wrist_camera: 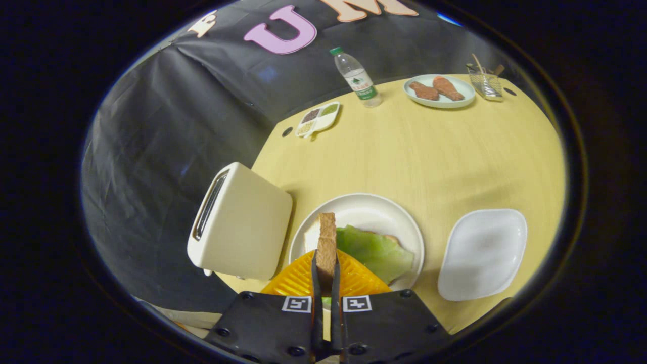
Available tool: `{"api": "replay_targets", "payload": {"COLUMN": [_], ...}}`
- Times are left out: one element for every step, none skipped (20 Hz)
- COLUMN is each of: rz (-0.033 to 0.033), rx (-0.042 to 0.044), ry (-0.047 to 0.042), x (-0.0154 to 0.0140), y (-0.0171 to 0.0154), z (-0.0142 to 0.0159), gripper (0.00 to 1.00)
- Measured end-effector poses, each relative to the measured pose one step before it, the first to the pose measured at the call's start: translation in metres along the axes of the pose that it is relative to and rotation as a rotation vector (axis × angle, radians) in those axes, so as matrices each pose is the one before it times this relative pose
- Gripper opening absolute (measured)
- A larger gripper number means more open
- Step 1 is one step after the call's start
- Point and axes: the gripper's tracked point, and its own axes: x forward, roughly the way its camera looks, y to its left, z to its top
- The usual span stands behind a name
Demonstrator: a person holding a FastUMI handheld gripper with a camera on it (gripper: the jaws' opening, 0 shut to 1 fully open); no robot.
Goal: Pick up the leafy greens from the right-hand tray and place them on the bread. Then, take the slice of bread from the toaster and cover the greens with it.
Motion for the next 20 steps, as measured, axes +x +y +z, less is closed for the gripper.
{"api": "replay_targets", "payload": {"rz": [-0.01064, -0.01658, -0.01260, -0.00819, -0.00626, -0.00915, -0.00105, 0.00224, 0.00486, 0.00269, -0.00198, -0.00119, -0.00258, -0.00056, 0.00030, -0.00046, -0.00331, -0.00135, -0.00238, -0.00376], "rx": [0.00115, -0.00737, -0.00775, -0.00329, -0.00664, -0.01080, -0.00541, 0.00013, 0.00198, -0.00047, -0.00253, -0.00431, -0.00797, -0.00793, -0.00927, -0.01347, -0.01442, -0.01337, -0.01305, -0.01323], "ry": [0.00486, 0.00920, 0.00452, 0.00877, 0.01027, 0.00343, 0.00423, 0.00017, -0.00201, -0.00587, -0.00923, -0.01036, -0.01053, -0.01204, -0.01399, -0.01967, -0.02215, -0.02251, -0.02505, -0.02581], "x": [0.00076, 0.00259, -0.00098, 0.00053, 0.00056, -0.00164, -0.00008, -0.00446, -0.00077, 0.00025, -0.00153, -0.00446, -0.00306, -0.00501, -0.00568, -0.00640, -0.00654, -0.00457, -0.00569, -0.00717], "y": [-0.00655, -0.00769, -0.00597, -0.00404, -0.00363, -0.00704, -0.00231, -0.00149, -0.00088, -0.00119, -0.00277, -0.00250, -0.00382, -0.00254, -0.00250, -0.00236, -0.00207, -0.00402, -0.00270, -0.00319], "z": [-0.00071, -0.00308, -0.00211, -0.00181, -0.00364, -0.00252, -0.00179, 0.00038, -0.00039, 0.00188, 0.00262, 0.00198, 0.00326, 0.00267, 0.00400, 0.00481, 0.00634, 0.00546, 0.00775, 0.00757], "gripper": [0.13, 0.17, 0.20, 0.24, 0.31, 0.38, 0.45, 0.52, 0.59, 0.66, 0.73, 0.80, 0.87, 0.94, 1.00, 1.00, 1.00, 1.00, 1.00, 1.00]}}
